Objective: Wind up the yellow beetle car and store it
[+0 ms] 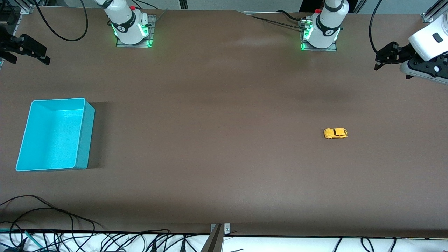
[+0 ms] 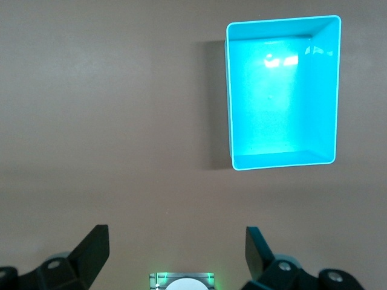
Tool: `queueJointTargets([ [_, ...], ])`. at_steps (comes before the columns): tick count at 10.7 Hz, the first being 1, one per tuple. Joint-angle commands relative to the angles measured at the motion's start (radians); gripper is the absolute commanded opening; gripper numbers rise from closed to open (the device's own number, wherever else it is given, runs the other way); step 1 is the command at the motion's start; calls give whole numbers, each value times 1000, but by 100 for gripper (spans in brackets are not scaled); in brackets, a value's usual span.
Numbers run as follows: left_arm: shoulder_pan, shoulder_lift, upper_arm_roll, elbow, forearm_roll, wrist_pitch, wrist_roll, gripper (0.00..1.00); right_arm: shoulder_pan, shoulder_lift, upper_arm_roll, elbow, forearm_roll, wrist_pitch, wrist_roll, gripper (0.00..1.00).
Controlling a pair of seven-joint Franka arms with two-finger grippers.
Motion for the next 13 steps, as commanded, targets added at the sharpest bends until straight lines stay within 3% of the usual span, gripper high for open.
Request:
queueJointTargets([
  [1,-4,12,-3,32,29,-24,-8,100,-1,-7,5,7,16,1,6,100],
  [13,-1,13,-1,32,31,-24,-3,100,1,-4,6,7,16,-10,4,100],
])
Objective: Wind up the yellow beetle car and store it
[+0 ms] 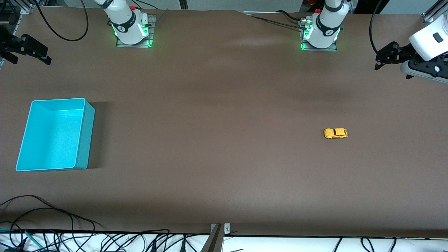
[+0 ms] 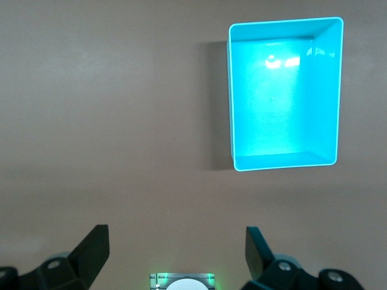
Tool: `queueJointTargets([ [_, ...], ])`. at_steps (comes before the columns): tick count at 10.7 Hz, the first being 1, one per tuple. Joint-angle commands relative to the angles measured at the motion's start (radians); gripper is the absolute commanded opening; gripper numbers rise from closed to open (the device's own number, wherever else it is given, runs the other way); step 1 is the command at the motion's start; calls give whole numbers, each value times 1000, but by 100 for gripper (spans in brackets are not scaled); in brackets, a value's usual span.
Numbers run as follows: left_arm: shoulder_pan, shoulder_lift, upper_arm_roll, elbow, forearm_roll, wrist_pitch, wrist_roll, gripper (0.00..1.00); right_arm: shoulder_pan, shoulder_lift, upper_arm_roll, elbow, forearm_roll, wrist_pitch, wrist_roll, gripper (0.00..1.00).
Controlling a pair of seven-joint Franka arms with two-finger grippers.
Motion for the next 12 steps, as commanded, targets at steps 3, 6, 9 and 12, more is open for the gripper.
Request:
queueJointTargets([
  [3,4,13,-2,31,29,-23,-3,100,1,-5,1,7,16,-13,7,100],
  [6,7,13,0,31,23,-23,-17,100,-1,-10,-1,9,16,-19,7,100],
  [9,7,13,-2,31,15,-21,-162,100,-1,-10,-4,9,17,-21,7,100],
  [12,7,13,-2,31,3,-21,-233,100,-1,-12,-9,9,17,-25,7,100],
])
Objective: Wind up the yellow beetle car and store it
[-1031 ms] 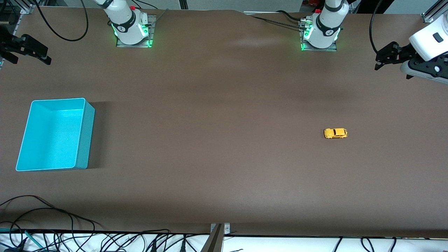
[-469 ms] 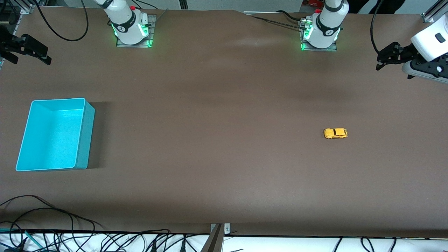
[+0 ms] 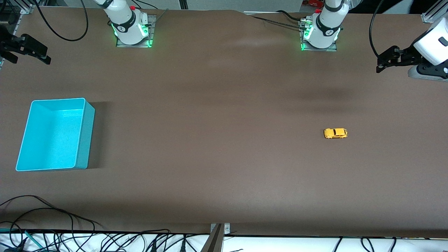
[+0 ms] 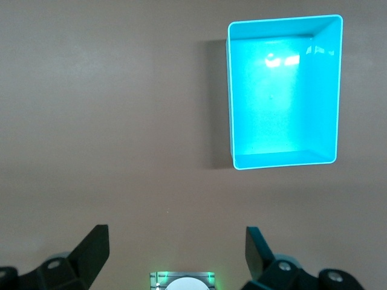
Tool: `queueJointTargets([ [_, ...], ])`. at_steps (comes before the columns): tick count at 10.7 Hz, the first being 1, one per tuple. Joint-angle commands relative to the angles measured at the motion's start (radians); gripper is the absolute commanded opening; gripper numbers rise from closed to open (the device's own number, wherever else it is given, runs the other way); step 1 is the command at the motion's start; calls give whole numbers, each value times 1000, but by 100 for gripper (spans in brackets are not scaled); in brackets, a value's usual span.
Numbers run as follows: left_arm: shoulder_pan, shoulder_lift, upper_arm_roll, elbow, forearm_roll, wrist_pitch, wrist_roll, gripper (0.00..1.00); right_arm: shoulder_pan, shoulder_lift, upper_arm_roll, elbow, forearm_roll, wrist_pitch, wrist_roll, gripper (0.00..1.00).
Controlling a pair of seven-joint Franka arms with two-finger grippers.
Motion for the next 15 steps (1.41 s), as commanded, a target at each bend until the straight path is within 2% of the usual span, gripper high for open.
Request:
queueJointTargets([
  [1,3,13,-6,31,3,-23,-45,100,-1,-10,-4,9,17,-21,7,100],
  [15,-6,36,-4,33,6,-13,-33,100,1,-10,2,7,17,-19,8,100],
])
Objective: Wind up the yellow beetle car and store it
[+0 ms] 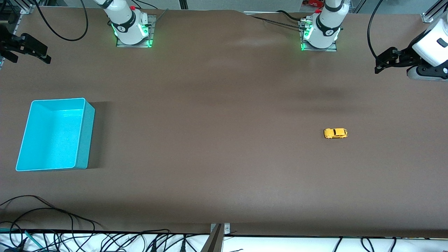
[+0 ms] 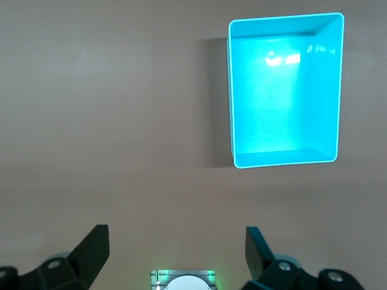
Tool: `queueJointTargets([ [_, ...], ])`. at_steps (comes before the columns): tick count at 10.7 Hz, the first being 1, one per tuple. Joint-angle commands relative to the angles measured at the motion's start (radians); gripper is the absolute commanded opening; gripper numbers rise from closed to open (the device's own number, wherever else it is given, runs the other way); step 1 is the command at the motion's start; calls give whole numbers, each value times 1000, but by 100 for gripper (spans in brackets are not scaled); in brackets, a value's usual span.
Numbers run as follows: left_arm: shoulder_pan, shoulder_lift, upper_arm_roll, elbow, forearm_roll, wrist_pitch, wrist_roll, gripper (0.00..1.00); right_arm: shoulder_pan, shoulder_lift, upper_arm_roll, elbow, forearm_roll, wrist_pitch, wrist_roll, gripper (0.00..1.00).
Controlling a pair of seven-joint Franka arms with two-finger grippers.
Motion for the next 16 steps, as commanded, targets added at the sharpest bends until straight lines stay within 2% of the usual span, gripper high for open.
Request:
queueJointTargets([
  [1,5,56,0,34,3,-9,3,100,-1,-9,1,7,15,-15,7,100],
  [3,35,80,4,-13,-57,109,3,100,-1,-9,1,7,15,-17,8,100],
  [4,35,81,6,-51,-48,172,2,100,1,-9,1,7,15,-17,8,100],
  [5,37,80,6,-125,-43,242,-1,100,-1,-9,1,7,15,-17,8,100],
  [6,52,80,10,-180,-43,285,-1,100,-1,-9,1,7,15,-15,8,100],
  [8,65,101,12,-214,-43,324,0,100,-1,-9,1,7,15,-17,8,100],
  [13,68,143,26,-485,-40,736,16,100,1,-9,-1,7,15,-17,7,100],
  [16,66,204,26,-558,-42,867,19,100,-1,-9,-3,7,15,-17,7,100],
])
